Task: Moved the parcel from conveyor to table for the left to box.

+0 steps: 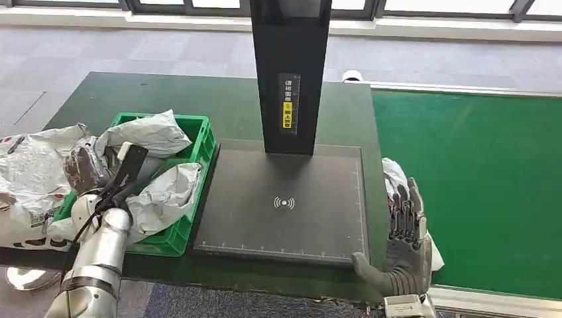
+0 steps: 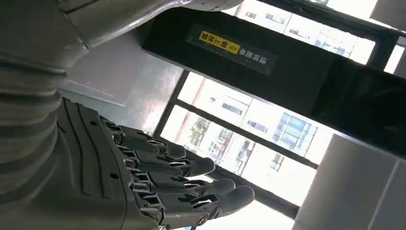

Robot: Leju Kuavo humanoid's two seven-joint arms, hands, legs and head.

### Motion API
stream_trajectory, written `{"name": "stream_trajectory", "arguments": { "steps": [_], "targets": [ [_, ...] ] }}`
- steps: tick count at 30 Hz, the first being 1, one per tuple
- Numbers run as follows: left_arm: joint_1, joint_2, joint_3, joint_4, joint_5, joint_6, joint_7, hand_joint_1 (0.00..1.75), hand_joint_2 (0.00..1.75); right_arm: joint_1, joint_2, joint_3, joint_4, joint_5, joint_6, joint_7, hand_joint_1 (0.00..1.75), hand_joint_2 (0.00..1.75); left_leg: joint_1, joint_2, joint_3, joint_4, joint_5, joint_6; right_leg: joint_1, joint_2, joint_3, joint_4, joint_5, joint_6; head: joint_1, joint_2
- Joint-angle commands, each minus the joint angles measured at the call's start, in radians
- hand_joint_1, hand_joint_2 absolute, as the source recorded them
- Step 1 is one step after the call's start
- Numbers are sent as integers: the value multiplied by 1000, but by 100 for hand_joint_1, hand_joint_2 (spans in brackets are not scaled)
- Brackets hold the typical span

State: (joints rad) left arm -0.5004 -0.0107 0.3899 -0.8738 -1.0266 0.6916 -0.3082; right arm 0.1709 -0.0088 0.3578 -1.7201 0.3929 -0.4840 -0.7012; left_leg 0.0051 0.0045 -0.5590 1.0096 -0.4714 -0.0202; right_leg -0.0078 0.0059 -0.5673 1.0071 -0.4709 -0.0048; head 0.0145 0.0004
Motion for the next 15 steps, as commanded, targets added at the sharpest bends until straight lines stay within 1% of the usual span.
{"name": "stream_trajectory", "arguments": {
  "steps": [1, 2, 3, 4, 6, 9, 11, 12, 13, 15],
  "targets": [
    [220, -107, -108, -257, 28, -44, 0, 175, 175, 27, -16, 16, 12, 24, -3, 3, 0, 175, 0, 1, 4, -4, 0, 1, 0, 0, 4, -5, 0, 1, 0, 0],
    [230, -104, -128, -259, 56, -60, 5, 58, 175, 35, 0, 3, 3, 39, 10, 3, 0, 175, -1, -1, 2, -2, -1, 1, 0, -1, 3, -2, -1, 1, 0, 0],
    [242, -102, -145, -266, 97, -63, -3, 0, 0, 39, 12, -9, -4, 49, 22, 3, 0, 175, 0, -1, 2, -2, -1, 1, 0, -1, 3, -3, -1, 1, 0, 0],
    [256, -99, -157, -279, 135, -80, -5, 0, 0, 37, 23, -22, -5, 56, 29, 3, 0, 175, 0, -1, 1, -1, -1, 1, 0, -1, 1, -1, -1, 1, 0, 0],
    [281, -105, -171, -319, 127, -45, -29, 0, 0, 32, 31, -36, -1, 60, 33, 3, 0, 175, 0, -1, 2, -2, -1, 2, 0, -2, 3, -3, -1, 1, 0, 0],
    [407, -147, -247, -517, 240, -80, -68, 0, 0, 38, 49, -80, 7, 57, 20, 3, 0, 175, 0, 0, 0, -1, -2, 2, 0, 0, 1, -2, -1, 2, 0, 0],
    [499, -165, -312, -633, 340, -83, -108, 0, 0, 45, 64, -128, 42, 53, 43, 3, 0, 175, 0, 0, 0, 0, -2, 2, -1, 0, 1, -1, -1, 2, 0, 0],
    [539, -164, -348, -660, 367, -100, -105, 0, 0, 47, 60, -142, 58, 47, 68, 3, 0, 175, 0, 0, 1, -1, -2, 3, 0, 0, 2, -3, -1, 2, 0, 0],
    [565, -157, -377, -669, 453, -146, -107, 0, 0, 49, 60, -149, 68, 40, 74, 3, 0, 175, 0, -1, 1, -1, -2, 3, 0, -1, 2, -3, -1, 2, 0, 0],
    [599, -155, -405, -667, 484, -118, -132, 0, 0, 48, 49, -137, 76, 41, 52, 3, 0, 175, 0, 0, 2, -2, -3, 3, -1, 0, 3, -5, -1, 3, 0, 0]
  ]
}}
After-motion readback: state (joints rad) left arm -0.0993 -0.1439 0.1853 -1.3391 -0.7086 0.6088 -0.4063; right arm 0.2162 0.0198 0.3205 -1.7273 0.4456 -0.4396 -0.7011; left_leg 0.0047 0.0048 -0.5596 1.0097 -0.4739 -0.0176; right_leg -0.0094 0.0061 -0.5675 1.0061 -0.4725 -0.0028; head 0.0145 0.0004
